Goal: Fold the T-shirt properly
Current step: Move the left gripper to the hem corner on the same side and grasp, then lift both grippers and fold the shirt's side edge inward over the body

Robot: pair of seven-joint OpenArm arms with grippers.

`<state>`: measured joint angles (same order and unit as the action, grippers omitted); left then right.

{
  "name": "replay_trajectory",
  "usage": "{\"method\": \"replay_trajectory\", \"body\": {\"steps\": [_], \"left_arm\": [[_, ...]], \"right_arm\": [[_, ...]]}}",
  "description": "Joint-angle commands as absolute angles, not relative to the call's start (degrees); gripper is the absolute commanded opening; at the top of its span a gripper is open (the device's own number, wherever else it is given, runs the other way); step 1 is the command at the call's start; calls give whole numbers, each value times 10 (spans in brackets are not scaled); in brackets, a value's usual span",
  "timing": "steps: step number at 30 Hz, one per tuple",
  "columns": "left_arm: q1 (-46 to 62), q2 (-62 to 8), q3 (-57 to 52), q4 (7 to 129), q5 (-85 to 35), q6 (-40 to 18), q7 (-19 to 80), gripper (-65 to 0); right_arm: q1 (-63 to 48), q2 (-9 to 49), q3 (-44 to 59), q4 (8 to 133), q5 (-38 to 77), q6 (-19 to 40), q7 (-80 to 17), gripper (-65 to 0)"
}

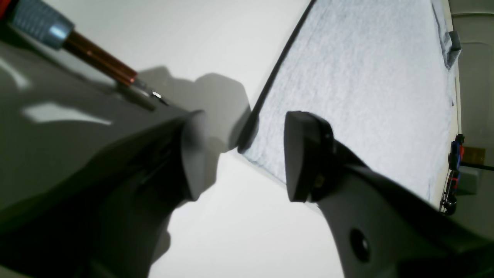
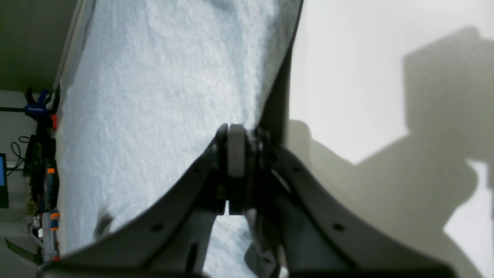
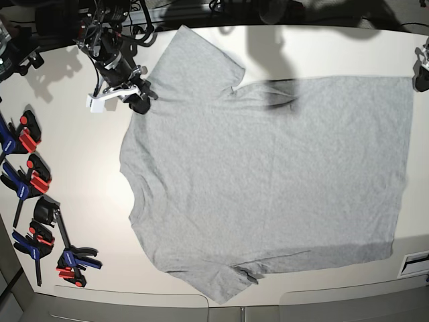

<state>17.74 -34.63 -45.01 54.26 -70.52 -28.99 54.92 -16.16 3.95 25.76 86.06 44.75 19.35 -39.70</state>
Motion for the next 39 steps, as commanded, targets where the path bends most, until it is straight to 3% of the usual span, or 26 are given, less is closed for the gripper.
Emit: {"method": "replay_trajectory", "body": {"steps": [1, 20, 22, 25, 26, 30, 33, 39], "left_arm": [[178, -359, -448, 547, -701, -291, 559, -353], [141, -359, -325, 547, -700, -291, 572, -358], [141, -359, -325, 547, -700, -291, 567, -402], [141, -359, -325, 547, -699, -292, 560, -634], [141, -359, -325, 547, -699, -292, 559, -650], [142, -359, -326, 547, -696, -293, 559, -650], [144, -362, -326, 548, -676, -340, 561, -650], [186, -363, -333, 572, -693, -344, 561, -650]], "right_arm": [[-159, 43, 259, 868, 451, 202, -395, -650], [-159, 43, 259, 868, 451, 201, -395, -650], [-159, 43, 259, 868, 451, 202, -395, -650], [-159, 43, 259, 868, 451, 202, -395, -650], [-159, 43, 259, 868, 451, 202, -395, -650], [-162, 43, 259, 868, 441, 202, -402, -650], [-174, 43, 262, 877, 436, 202, -407, -650], [-231, 43, 282, 943, 436, 202, -411, -650]]}}
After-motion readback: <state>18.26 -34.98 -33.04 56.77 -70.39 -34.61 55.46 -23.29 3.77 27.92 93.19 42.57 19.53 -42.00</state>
